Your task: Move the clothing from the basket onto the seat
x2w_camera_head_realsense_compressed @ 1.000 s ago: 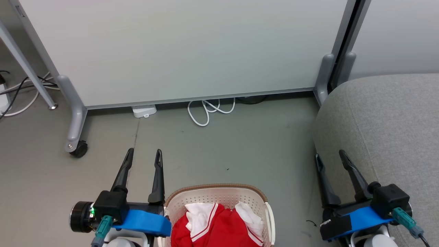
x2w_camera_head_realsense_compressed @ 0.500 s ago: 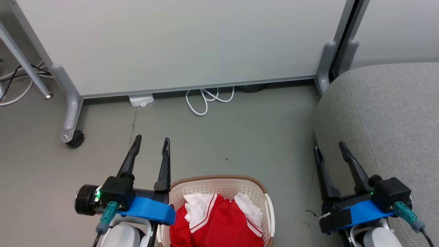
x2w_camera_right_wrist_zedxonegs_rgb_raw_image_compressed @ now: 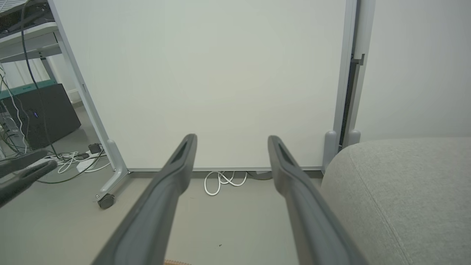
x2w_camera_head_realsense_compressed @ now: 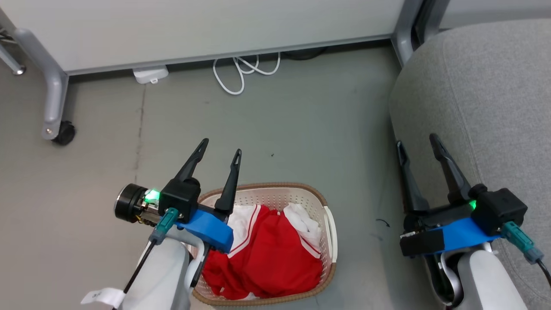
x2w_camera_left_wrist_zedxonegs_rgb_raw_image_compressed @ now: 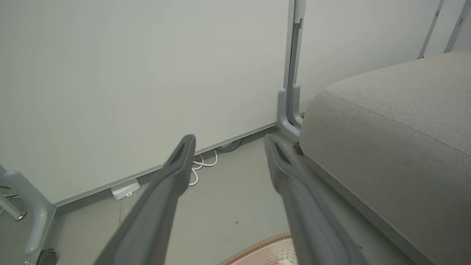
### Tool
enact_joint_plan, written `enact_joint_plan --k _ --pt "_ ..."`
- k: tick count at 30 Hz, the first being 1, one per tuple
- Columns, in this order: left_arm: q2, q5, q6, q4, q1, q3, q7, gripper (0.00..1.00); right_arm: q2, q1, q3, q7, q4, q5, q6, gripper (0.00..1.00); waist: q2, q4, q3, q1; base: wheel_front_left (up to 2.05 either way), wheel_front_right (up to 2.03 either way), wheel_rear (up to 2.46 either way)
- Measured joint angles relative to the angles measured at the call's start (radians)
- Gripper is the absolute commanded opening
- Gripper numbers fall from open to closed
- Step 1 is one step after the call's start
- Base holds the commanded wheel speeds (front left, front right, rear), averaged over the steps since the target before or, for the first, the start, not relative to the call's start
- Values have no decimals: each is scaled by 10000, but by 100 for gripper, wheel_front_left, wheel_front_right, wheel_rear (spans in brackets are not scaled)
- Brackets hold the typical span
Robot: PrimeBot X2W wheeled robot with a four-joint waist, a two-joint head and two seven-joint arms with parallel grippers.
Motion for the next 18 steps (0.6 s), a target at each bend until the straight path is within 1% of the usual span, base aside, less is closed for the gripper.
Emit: enact_joint_plan --k 6,13,18 --pt "188 65 -38 1204 -917 -782 -2 100 -4 -563 -19 0 -224 -102 0 100 0 -254 916 0 0 0 0" --pt "487 -318 -52 2930 -2036 -2349 0 100 -8 -1151 -15 0 -495 -251 0 100 0 -515 2018 1 0 0 0" --pt "581 -679 -54 4102 -2945 -3404 -2 100 -8 -1565 -2 -2 -729 -364 0 100 0 -660 2878 0 0 0 0"
